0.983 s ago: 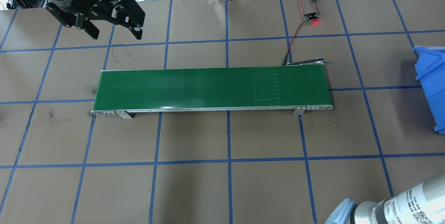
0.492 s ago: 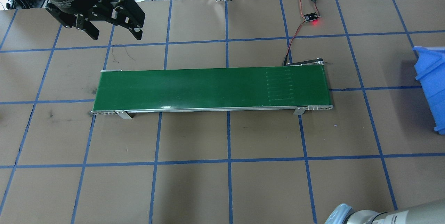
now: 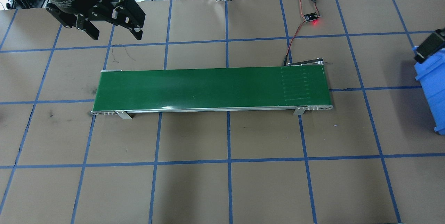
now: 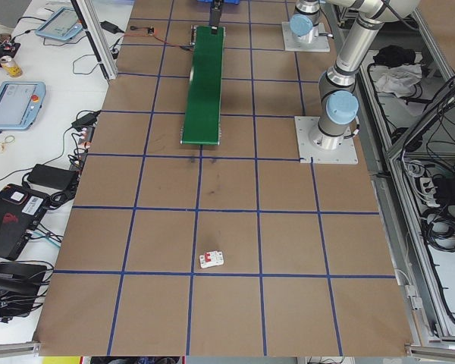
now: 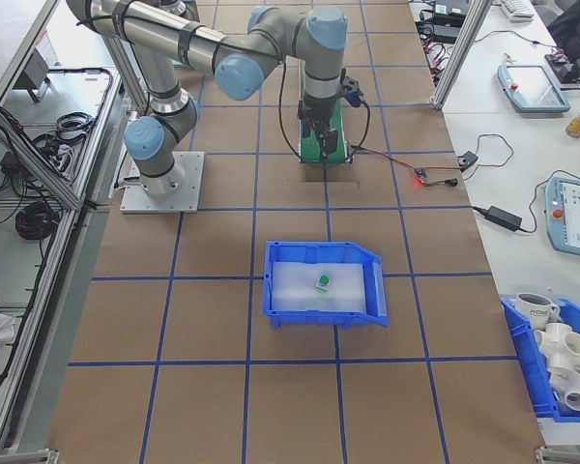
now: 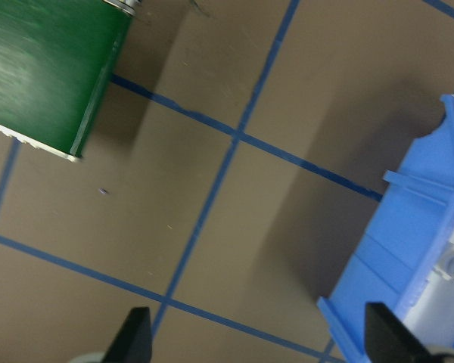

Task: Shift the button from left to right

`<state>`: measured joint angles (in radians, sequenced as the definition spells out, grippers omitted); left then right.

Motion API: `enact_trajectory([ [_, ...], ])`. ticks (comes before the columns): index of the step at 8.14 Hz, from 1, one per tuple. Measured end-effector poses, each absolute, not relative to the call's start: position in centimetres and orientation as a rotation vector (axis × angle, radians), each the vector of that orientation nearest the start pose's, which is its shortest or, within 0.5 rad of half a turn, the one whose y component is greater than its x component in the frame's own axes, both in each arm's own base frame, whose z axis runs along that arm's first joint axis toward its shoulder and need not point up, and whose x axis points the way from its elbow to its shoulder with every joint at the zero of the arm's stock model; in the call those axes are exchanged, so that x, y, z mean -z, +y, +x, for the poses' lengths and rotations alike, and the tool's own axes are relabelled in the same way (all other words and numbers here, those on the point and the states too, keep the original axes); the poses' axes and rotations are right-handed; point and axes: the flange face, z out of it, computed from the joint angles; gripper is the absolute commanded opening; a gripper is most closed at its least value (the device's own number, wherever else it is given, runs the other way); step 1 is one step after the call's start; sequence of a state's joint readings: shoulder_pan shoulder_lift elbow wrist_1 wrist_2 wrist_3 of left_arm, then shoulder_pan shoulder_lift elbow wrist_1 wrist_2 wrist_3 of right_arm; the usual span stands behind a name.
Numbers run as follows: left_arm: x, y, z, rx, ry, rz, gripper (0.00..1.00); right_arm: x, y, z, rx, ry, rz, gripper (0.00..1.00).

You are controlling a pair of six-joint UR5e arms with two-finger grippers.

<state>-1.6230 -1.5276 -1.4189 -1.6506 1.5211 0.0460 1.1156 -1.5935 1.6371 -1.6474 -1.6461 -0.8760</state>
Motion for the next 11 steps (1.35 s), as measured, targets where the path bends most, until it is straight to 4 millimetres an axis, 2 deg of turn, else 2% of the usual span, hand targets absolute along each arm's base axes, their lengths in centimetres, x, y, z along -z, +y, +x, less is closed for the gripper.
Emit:
enact_trajectory([
  [2, -57.6, -46.9, -16.3, 0.184, 3.182, 0.161, 1.00, -49.3, -48.7, 0.9, -0.013, 3.182, -0.475, 1.00],
  [3, -57.6, -46.9, -16.3, 0.186, 3.181, 0.161, 1.00, -49.5, -48.3, 5.7, -0.006, 3.193, -0.379, 1.00],
  [4, -57.7, -46.9, -16.3, 0.186, 3.180, 0.161, 1.00, -49.5, -47.7, 9.7, -0.003, 3.197, -0.301, 1.00],
  [5, -57.6, -46.9, -16.3, 0.186, 3.180, 0.161, 1.00, -49.3, -47.1, 12.8, 0.002, 3.197, -0.241, 1.00],
  [6, -57.6, -46.8, -16.3, 0.183, 3.180, 0.160, 1.00, -49.1, -46.8, 14.6, 0.003, 3.197, -0.213, 1.00],
  [7, -57.6, -46.8, -16.3, 0.181, 3.179, 0.160, 1.00, -49.0, -46.6, 15.5, 0.004, 3.196, -0.202, 1.00],
  [11, -57.6, -46.8, -16.3, 0.180, 3.179, 0.160, 1.00, -49.0, -46.5, 15.9, 0.010, 3.199, -0.198, 1.00],
])
